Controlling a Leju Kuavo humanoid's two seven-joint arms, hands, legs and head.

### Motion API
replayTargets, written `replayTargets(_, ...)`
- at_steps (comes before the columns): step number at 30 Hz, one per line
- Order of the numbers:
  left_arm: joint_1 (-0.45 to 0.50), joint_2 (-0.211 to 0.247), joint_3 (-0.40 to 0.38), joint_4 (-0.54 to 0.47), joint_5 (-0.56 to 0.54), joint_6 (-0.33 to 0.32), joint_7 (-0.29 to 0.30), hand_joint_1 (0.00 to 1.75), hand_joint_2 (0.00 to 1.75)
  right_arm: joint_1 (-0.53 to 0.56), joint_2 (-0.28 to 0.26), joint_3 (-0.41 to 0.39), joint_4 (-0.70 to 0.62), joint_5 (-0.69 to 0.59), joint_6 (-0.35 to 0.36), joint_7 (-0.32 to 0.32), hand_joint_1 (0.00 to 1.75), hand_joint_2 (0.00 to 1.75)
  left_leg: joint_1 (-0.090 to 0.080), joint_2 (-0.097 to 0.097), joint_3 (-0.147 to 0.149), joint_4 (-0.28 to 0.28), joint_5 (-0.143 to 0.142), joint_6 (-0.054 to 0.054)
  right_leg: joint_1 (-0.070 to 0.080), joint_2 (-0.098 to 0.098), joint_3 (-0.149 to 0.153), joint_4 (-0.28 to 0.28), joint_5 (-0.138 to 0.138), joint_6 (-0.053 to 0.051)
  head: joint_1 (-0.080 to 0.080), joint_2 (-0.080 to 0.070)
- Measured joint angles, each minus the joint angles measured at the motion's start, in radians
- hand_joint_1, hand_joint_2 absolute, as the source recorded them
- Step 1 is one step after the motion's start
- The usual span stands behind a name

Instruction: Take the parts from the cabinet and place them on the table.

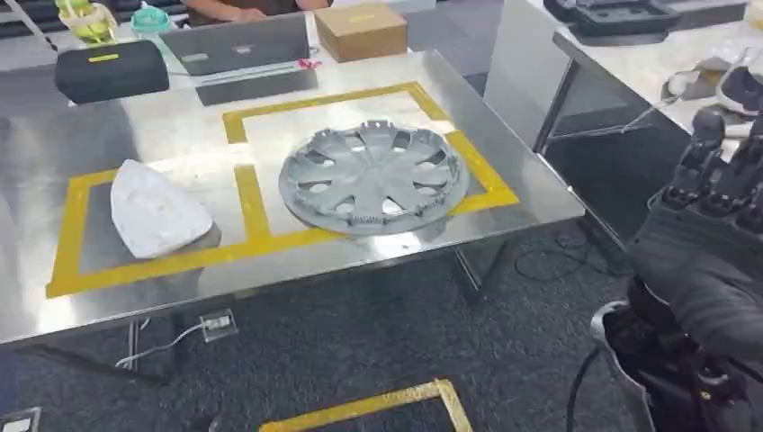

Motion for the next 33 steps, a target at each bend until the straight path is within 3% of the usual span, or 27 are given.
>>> replayTargets(1,0.002,0.000,0.000,0.000,0.000,0.000,0.000,0.00,0.00,0.000,0.000,0.000,0.000,0.000,0.000,0.000,0.00,0.00,0.003,0.000,-0.002,-0.003,0.007,-0.007,0.005,-0.001,-0.006,0.003,0.004,-0.009,-0.002,0.000)
replayTargets(2,0.004,0.000,0.000,0.000,0.000,0.000,0.000,0.00,0.00,-0.001,0.000,0.001,0.000,0.000,0.000,0.000,0.00,0.00,0.007,-0.001,-0.009,0.002,0.001,-0.012,0.001,-0.006,-0.015,-0.003,0.015,-0.028,-0.002,0.000)
replayTargets(3,0.004,0.000,0.000,0.000,0.000,0.000,0.000,0.00,0.00,-0.002,0.000,0.001,0.000,0.000,0.001,0.000,0.00,0.00,0.010,-0.002,-0.025,0.033,-0.044,-0.019,0.004,-0.009,-0.025,-0.002,0.025,-0.041,-0.004,0.000)
replayTargets(4,0.004,-0.001,0.000,0.000,0.000,0.000,0.001,0.00,0.00,-0.003,0.000,0.001,0.000,0.000,0.000,0.000,0.00,0.00,0.012,-0.001,-0.048,0.089,-0.108,-0.022,0.005,-0.010,-0.039,-0.003,0.035,-0.054,-0.015,0.000)
replayTargets(6,0.004,-0.003,0.000,0.000,0.000,0.000,0.001,0.00,0.00,-0.002,0.000,0.001,0.000,0.000,0.000,-0.002,0.00,0.00,0.013,-0.002,-0.097,0.257,-0.224,-0.026,0.012,-0.011,-0.062,-0.001,0.060,-0.061,-0.027,0.000)
replayTargets(7,0.004,-0.003,0.000,0.000,0.000,0.000,0.001,0.00,0.00,-0.002,0.000,0.001,0.000,0.000,0.000,-0.001,0.00,0.00,0.013,-0.002,-0.109,0.318,-0.240,-0.026,0.015,-0.011,-0.078,0.001,0.072,-0.062,-0.029,0.000)
replayTargets(8,0.003,-0.003,0.000,0.000,0.000,0.000,0.001,0.00,0.00,-0.001,0.000,0.002,0.000,0.000,0.000,0.000,0.00,0.00,0.013,-0.002,-0.104,0.344,-0.227,-0.023,0.017,-0.011,-0.093,0.001,0.082,-0.062,-0.032,0.000)
replayTargets(9,0.004,-0.004,0.000,0.000,0.000,0.000,0.001,0.00,0.00,-0.001,0.000,0.002,0.000,0.000,0.000,0.000,0.00,0.00,0.012,-0.003,-0.075,0.326,-0.194,-0.019,0.019,-0.011,-0.108,0.002,0.093,-0.062,-0.033,0.000)
replayTargets(11,0.003,-0.004,0.000,0.000,0.000,0.000,0.001,0.00,0.00,-0.001,0.000,0.001,0.000,0.000,0.000,0.000,0.00,0.00,0.005,-0.003,0.041,0.170,-0.128,-0.005,0.019,-0.010,-0.130,0.002,0.112,-0.059,-0.035,0.000)
replayTargets(12,0.001,-0.003,0.000,0.000,0.000,0.000,0.001,0.00,0.00,-0.002,0.000,0.001,0.000,0.000,0.000,0.000,0.00,0.00,0.000,-0.006,0.113,0.068,-0.125,0.004,0.018,-0.009,-0.135,0.002,0.121,-0.057,-0.039,0.000)
replayTargets(13,0.000,-0.002,0.000,0.000,0.000,0.000,0.001,0.00,0.00,-0.002,0.000,0.001,0.000,0.000,0.000,-0.001,0.00,0.00,-0.005,-0.006,0.170,-0.015,-0.143,0.010,0.022,-0.009,-0.143,0.004,0.127,-0.051,-0.044,0.000)
replayTargets(14,-0.002,-0.001,0.000,0.000,0.000,0.000,0.000,0.00,0.00,-0.001,0.000,0.001,0.000,0.000,0.000,-0.001,0.00,0.00,-0.006,-0.003,0.175,-0.042,-0.145,0.009,0.021,-0.012,-0.144,0.002,0.138,-0.046,-0.043,0.000)
replayTargets(15,-0.002,-0.001,0.000,0.000,0.000,0.000,0.000,0.00,0.00,-0.002,0.000,0.002,0.000,0.000,0.000,-0.001,0.00,0.00,-0.010,-0.005,0.165,-0.034,-0.133,0.013,0.018,-0.013,-0.142,-0.004,0.147,-0.041,-0.038,0.000)
replayTargets(17,-0.002,-0.001,0.000,0.000,0.000,0.000,0.000,0.00,0.00,-0.002,0.000,0.001,0.000,0.000,0.000,-0.001,0.00,0.00,-0.004,-0.003,0.157,-0.047,-0.118,0.025,0.021,-0.012,-0.148,-0.008,0.162,-0.028,-0.049,0.000)
replayTargets(18,-0.002,-0.003,0.000,0.000,0.001,0.000,0.001,0.00,0.00,-0.002,0.000,0.000,0.000,0.000,0.000,-0.001,0.00,0.00,0.001,0.005,0.153,-0.051,-0.107,0.030,0.019,-0.011,-0.156,0.010,0.128,-0.025,-0.044,0.000)
replayTargets(19,-0.002,-0.003,0.000,0.000,0.000,0.000,0.000,0.00,0.00,-0.002,0.000,0.000,0.000,0.000,0.000,-0.001,0.00,0.00,0.001,0.005,0.142,-0.051,-0.100,0.040,0.019,-0.010,-0.172,0.058,0.071,-0.022,-0.037,0.000)
replayTargets(21,-0.002,-0.003,0.000,0.000,0.000,0.000,0.000,0.00,0.00,0.000,0.000,-0.001,0.000,0.000,0.000,-0.001,0.00,0.00,-0.002,0.007,0.118,-0.049,-0.080,0.047,0.017,-0.009,-0.224,0.225,-0.049,-0.013,-0.024,0.000)
replayTargets(22,-0.002,-0.003,0.000,0.000,0.000,0.000,0.000,0.00,0.00,0.000,0.000,-0.001,0.000,0.000,0.000,-0.001,0.00,0.00,-0.003,0.007,0.103,-0.048,-0.069,0.047,0.017,-0.009,-0.238,0.303,-0.079,-0.010,-0.021,0.000)
replayTargets(23,-0.001,-0.003,0.000,0.000,0.001,0.000,0.001,0.00,0.00,0.000,0.000,-0.002,0.000,0.000,0.000,-0.001,0.00,0.00,-0.003,0.007,0.088,-0.046,-0.059,0.045,0.016,-0.010,-0.236,0.343,-0.075,-0.008,-0.017,0.000)
replayTargets(24,-0.001,-0.003,0.000,0.000,0.001,0.000,0.000,0.00,0.00,0.000,0.000,-0.002,0.000,0.000,0.000,-0.001,0.00,0.00,-0.003,0.007,0.073,-0.045,-0.050,0.044,0.015,-0.010,-0.212,0.334,-0.045,-0.007,-0.014,0.000)
replayTargets(25,-0.001,-0.003,0.000,0.000,0.001,0.000,0.000,0.00,0.00,0.000,0.000,-0.002,0.000,0.000,0.000,-0.001,0.00,0.00,-0.003,0.007,0.060,-0.043,-0.042,0.042,0.015,-0.010,-0.171,0.286,-0.007,-0.007,-0.012,0.000)
replayTargets(27,0.000,-0.005,0.000,0.000,0.001,0.000,0.000,0.00,0.00,0.000,0.000,-0.003,0.000,0.000,0.000,-0.002,0.00,0.00,-0.003,0.006,0.043,-0.037,-0.028,0.036,0.015,-0.010,-0.044,0.101,0.044,-0.015,-0.003,0.000)
replayTargets(28,0.001,-0.005,0.000,0.000,0.001,0.000,0.000,0.00,0.00,0.000,0.000,-0.004,0.000,0.000,0.000,-0.002,0.00,0.00,-0.006,0.006,0.036,-0.034,-0.022,0.031,0.019,-0.010,0.013,0.010,0.022,-0.021,0.002,0.000)
replayTargets(29,0.001,-0.007,0.000,0.000,0.001,0.000,0.001,0.00,0.00,0.000,0.000,-0.004,-0.001,0.000,0.000,-0.002,0.00,0.00,-0.007,0.006,0.032,-0.028,-0.013,0.026,0.022,-0.009,0.046,-0.043,0.016,-0.025,0.001,0.000)
replayTargets(32,0.003,-0.007,0.000,0.000,0.001,0.000,0.000,0.00,0.00,0.001,0.000,-0.007,-0.001,0.000,0.000,-0.003,0.00,0.00,-0.005,0.005,0.024,-0.033,0.012,0.011,0.026,-0.009,0.030,-0.049,0.032,-0.034,0.000,0.000)
replayTargets(33,0.003,-0.005,0.000,0.001,0.001,0.001,0.000,0.00,0.00,-0.002,0.000,-0.008,0.000,0.000,0.000,-0.003,0.00,0.00,-0.003,0.002,0.015,-0.022,-0.008,0.004,0.014,-0.016,0.031,-0.063,0.042,-0.045,0.004,0.000)
